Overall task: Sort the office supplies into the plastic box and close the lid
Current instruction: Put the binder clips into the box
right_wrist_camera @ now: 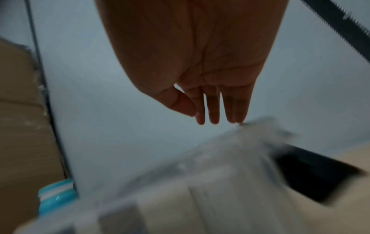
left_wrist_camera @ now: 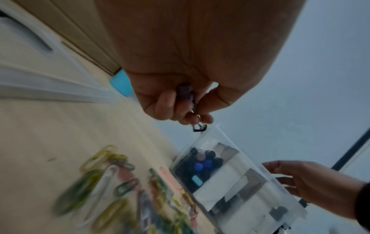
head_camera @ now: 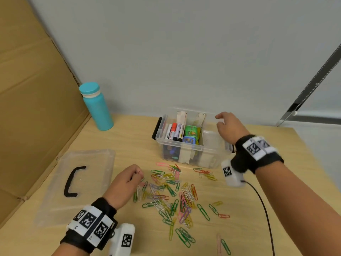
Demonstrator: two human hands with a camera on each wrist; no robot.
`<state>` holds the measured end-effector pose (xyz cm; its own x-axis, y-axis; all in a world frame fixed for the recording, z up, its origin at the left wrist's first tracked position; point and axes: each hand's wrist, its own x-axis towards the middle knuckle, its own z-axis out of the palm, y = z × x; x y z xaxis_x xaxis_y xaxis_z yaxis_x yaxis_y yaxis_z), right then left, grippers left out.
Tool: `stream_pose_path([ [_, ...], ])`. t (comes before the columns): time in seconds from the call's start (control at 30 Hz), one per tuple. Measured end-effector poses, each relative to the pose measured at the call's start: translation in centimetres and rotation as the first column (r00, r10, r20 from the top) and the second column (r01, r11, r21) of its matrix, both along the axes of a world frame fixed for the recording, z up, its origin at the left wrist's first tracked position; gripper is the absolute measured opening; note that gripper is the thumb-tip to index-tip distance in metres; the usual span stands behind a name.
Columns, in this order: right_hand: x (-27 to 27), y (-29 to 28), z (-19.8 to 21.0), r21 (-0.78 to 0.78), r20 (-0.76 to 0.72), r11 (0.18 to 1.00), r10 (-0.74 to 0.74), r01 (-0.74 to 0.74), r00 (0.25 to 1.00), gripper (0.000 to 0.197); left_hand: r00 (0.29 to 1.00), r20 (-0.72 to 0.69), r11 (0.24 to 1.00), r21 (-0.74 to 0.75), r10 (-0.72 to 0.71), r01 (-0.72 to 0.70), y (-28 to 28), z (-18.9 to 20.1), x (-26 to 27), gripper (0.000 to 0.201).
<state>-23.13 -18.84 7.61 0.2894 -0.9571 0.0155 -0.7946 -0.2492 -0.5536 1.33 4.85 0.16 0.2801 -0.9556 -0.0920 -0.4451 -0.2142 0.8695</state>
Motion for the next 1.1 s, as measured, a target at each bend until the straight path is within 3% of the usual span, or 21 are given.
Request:
stream_pose_path([
  [0.13, -2.3, 4.1, -4.2, -0.152, -0.098, 0.988, -0.008, -0.007, 0.995, 0.053, 0.993, 0.112, 0.991, -0.118, -0.046, 0.06, -3.6, 3.8, -1.9, 0.037],
  [0.23, -2.8, 5.6, -6.5, -0.153, -0.038, 0.988, -0.008, 0.002, 0.999, 0.059, 0.969, 0.242, 0.977, -0.187, -0.051, 0.098, -7.7, 7.2, -4.7, 0.021],
  [0.33, -2.5, 5.8, -7.3, -0.166, 0.015, 0.986, -0.027, 0.029, 1.0, 0.058, 0.918, 0.388, 0.954, -0.234, -0.085, 0.188, -12.7, 9.5, -8.0, 0.02],
  [0.43, -2.3, 5.8, -7.5, -0.203, 0.021, 0.978, -0.038, 0.041, 0.999, 0.057, 0.837, 0.516, 0.946, -0.139, -0.183, 0.292, -18.2, 9.8, -11.0, 0.018],
  [0.53, -2.2, 5.9, -7.4, -0.214, 0.031, 0.975, -0.045, 0.05, 0.999, 0.057, 0.756, 0.583, 0.951, 0.106, -0.296, 0.291, -22.8, 8.8, -13.2, 0.024],
  [0.63, -2.2, 5.9, -7.3, -0.22, 0.024, 0.974, -0.045, 0.049, 0.999, 0.057, 0.667, 0.596, 0.893, 0.336, -0.447, 0.298, -25.3, 8.0, -14.0, 0.039],
  [0.7, -2.3, 5.8, -7.4, -0.22, 0.027, 0.974, -0.042, 0.047, 0.999, 0.057, 0.618, 0.6, 0.86, 0.389, -0.508, 0.33, -26.1, 8.0, -14.1, 0.045],
  [0.77, -2.3, 5.8, -7.4, -0.22, 0.035, 0.974, -0.042, 0.049, 0.999, 0.057, 0.639, 0.574, 0.859, 0.356, -0.512, 0.369, -26.3, 8.1, -13.9, 0.046],
  [0.9, -2.3, 5.8, -7.5, -0.211, 0.055, 0.976, -0.041, 0.052, 0.998, 0.057, 0.777, 0.465, 0.904, 0.156, -0.424, 0.399, -24.4, 9.1, -12.4, 0.041],
  [1.0, -2.3, 5.9, -7.6, -0.214, 0.061, 0.976, -0.037, 0.049, 0.997, 0.057, 0.869, 0.363, 0.926, -0.036, -0.338, 0.375, -20.6, 10.0, -10.6, 0.039],
  [1.1, -2.4, 5.9, -7.5, -0.187, 0.046, 0.981, -0.04, 0.048, 0.998, 0.057, 0.897, 0.37, 0.917, -0.216, -0.242, 0.337, -15.0, 9.9, -8.6, 0.036],
])
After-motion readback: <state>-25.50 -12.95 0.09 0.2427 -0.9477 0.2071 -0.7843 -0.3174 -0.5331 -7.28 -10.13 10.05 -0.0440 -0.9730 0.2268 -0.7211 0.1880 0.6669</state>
